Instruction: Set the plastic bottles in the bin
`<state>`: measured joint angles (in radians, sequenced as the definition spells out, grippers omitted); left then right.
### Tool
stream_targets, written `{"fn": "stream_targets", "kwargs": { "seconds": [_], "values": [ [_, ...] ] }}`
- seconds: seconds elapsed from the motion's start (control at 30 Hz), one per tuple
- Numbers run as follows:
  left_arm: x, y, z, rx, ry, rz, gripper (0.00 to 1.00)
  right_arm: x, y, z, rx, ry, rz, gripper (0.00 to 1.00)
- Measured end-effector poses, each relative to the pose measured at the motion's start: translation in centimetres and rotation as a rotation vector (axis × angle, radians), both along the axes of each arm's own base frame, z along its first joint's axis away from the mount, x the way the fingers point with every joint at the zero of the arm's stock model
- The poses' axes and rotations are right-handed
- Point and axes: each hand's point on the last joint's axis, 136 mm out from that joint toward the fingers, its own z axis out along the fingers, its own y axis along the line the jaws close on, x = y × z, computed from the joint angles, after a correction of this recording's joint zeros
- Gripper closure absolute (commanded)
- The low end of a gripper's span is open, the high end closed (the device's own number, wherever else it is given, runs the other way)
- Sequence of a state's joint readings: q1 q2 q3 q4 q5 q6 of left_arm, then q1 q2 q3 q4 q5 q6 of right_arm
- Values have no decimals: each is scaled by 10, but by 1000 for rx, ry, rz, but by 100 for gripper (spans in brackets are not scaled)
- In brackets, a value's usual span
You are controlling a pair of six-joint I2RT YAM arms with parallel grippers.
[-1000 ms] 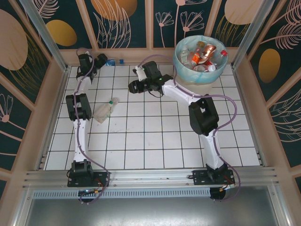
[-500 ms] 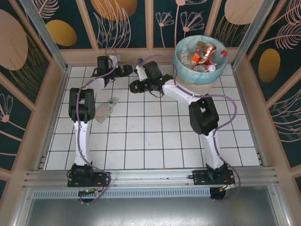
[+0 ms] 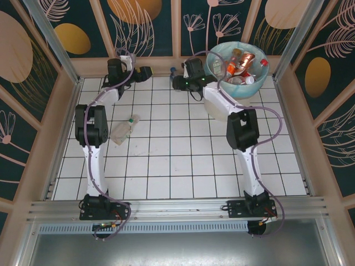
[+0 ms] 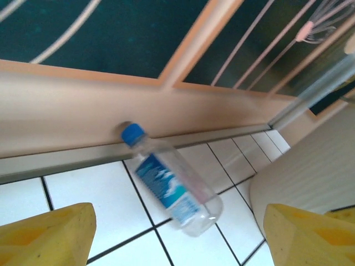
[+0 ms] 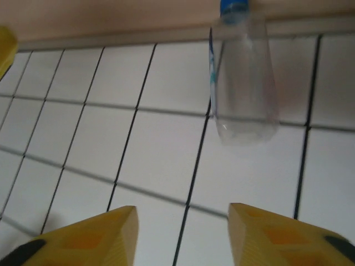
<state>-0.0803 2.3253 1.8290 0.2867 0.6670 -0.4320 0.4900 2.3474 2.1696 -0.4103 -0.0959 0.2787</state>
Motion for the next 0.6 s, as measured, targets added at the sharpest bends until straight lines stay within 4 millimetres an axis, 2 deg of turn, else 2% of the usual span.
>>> {"fn": "stream_targets", "kwargs": {
  "seconds": [0.13, 0.27, 0.37, 0.43, 0.6],
  "values": [
    [-8, 8, -20, 12, 67, 60, 20, 27, 16, -6, -43, -75, -50, 45],
    [-23, 19, -27, 43, 124, 127, 19, 39, 18, -34, -123, -102, -121, 39],
    [-37, 25, -17, 56, 136, 157, 19, 44, 7, -52, -183, -102, -175, 32],
    [-46, 29, -7, 61, 132, 172, 19, 47, -2, -57, -207, -104, -207, 32],
    [-62, 33, 13, 73, 108, 190, 18, 59, -25, -59, -248, -130, -289, 27]
  ]
}}
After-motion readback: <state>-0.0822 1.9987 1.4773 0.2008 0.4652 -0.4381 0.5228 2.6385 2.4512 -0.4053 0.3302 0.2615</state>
